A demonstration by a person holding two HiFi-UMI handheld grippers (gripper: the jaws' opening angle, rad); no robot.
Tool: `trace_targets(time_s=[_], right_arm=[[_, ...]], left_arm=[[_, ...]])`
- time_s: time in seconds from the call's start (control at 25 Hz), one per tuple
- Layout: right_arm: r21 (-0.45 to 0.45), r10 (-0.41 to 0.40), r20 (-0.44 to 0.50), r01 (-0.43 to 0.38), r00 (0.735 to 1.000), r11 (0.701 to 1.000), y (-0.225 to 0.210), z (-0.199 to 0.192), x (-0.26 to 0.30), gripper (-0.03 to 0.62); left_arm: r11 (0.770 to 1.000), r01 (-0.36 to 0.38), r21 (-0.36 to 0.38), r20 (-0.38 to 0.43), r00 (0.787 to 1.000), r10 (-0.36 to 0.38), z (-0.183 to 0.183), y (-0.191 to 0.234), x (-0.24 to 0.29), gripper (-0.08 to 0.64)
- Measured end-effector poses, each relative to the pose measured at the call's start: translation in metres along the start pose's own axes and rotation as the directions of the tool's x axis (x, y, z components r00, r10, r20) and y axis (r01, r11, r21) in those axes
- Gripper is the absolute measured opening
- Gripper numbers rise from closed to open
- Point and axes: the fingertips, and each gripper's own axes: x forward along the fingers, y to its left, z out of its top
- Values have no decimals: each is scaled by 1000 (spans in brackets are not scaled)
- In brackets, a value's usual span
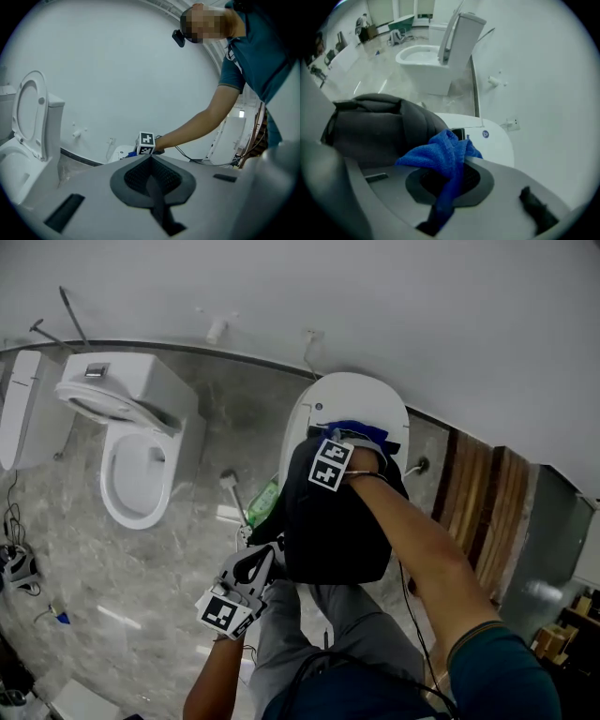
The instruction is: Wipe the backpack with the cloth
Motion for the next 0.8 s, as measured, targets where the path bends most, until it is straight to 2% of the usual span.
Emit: trace_targets(time_s=[0.12,0.24,0.32,0.36,0.4,0.48,0.52,0.56,0.68,0.8], right_arm=[[52,26,142,-34,990,998,18,24,-31,20],[-77,49,280,-28,959,997,52,64,-83,20],[-201,125,318,-62,940,978,94,92,-106,20],[-267,169,284,-92,944,959,120,100,-107,20],[-331,197,210,-120,958,936,145,101,-100,20],[-423,202,40,-167,979,891,188,95,-84,20],[-446,207,-17,-192,978,874,205,93,-81,20],[-452,229,-60,-231,972,861,222,91,-82,20],[-432,336,-150,-368,930,824,274,74,-95,20],[-407,415,-151,-439,897,801,323,54,-109,20]], left_arm=[[999,-32,-15,25,999,32,5,13,-17,5],[998,-56,-34,36,998,57,1,25,-29,5],[996,-68,-50,41,997,70,-2,30,-36,5],[996,-72,-55,42,996,75,-4,31,-40,5],[995,-76,-59,43,996,78,-5,31,-43,5],[995,-78,-63,46,996,81,-5,29,-49,5],[995,-76,-64,48,996,80,-4,29,-52,5],[995,-74,-62,50,996,77,-2,28,-55,5],[996,-71,-59,54,996,74,-2,29,-66,5],[995,-74,-73,42,996,77,-9,34,-77,5]])
